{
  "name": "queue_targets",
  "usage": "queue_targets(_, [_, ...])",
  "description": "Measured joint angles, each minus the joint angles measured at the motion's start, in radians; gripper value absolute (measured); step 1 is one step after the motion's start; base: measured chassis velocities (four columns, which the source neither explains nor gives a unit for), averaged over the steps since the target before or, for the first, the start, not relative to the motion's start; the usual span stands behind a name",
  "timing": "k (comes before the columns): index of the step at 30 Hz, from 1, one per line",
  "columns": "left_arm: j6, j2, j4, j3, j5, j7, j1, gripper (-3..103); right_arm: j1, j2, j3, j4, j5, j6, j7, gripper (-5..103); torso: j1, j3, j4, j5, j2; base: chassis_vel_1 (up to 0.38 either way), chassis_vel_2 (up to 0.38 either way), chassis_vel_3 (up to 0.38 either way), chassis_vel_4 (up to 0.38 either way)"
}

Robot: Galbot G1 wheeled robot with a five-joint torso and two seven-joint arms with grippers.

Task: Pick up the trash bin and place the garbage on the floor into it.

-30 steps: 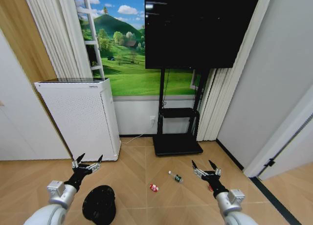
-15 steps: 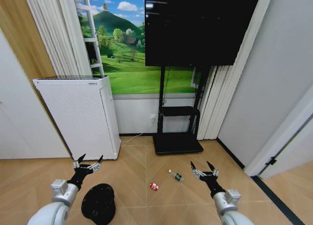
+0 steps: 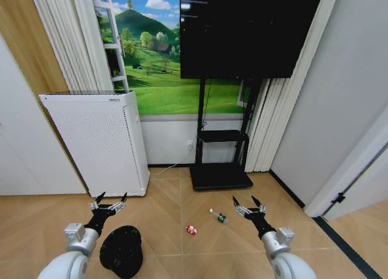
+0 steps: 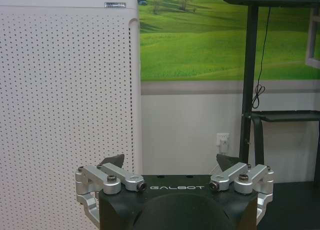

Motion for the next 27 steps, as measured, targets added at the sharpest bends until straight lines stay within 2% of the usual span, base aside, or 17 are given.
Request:
queue_targets(1, [0.000,0.000,0.000,0.000,0.000,0.000,0.000,100,0.000,0.000,0.000,0.000,0.000,0.000,0.000,100,0.000,0.000,0.0000,0.0000,0.000,0.000,0.000,0.000,0.000])
queue_targets(3, [0.004,0.002,-0.012,0.003,-0.001,-0.006,0.015,100,0.003,0.004,-0.002,-0.045,-0.004,0.047,-0.020,100,-0.008,-0.013,0.0000,0.0000,-0.022,0.000,0.000,0.000,0.000])
queue_targets(8, [0.012,0.029,-0.045,0.003,-0.023,-0.008,0.038,100,-0.002,0.015,0.006,-0.049,-0.023,0.077,-0.025,100,-0.015,-0.024,0.0000,0.0001,-0.039,0.000,0.000,0.000,0.000])
queue_targets(10, [0.001,0.044,-0.047,0.005,-0.013,-0.010,0.040,100,-0.002,0.031,0.011,-0.059,-0.053,0.122,-0.026,100,-0.021,-0.031,0.0000,-0.0001,-0.052,0.000,0.000,0.000,0.000])
queue_targets(15, [-0.011,0.037,-0.051,0.006,-0.016,-0.023,0.042,100,0.004,0.042,0.018,-0.060,-0.062,0.119,-0.026,100,-0.027,-0.039,-0.0001,0.0000,-0.067,0.000,0.000,0.000,0.000])
queue_targets(18, [-0.019,0.008,-0.037,0.009,-0.005,-0.029,0.052,100,0.011,0.056,0.027,-0.051,-0.045,0.086,-0.004,100,-0.034,-0.053,0.0002,0.0001,-0.087,0.000,0.000,0.000,0.000])
queue_targets(27, [-0.031,-0.027,-0.040,0.005,0.033,-0.052,0.046,100,0.002,0.036,0.040,-0.044,-0.004,0.082,0.006,100,-0.049,-0.075,0.0002,0.0001,-0.124,0.000,0.000,0.000,0.000])
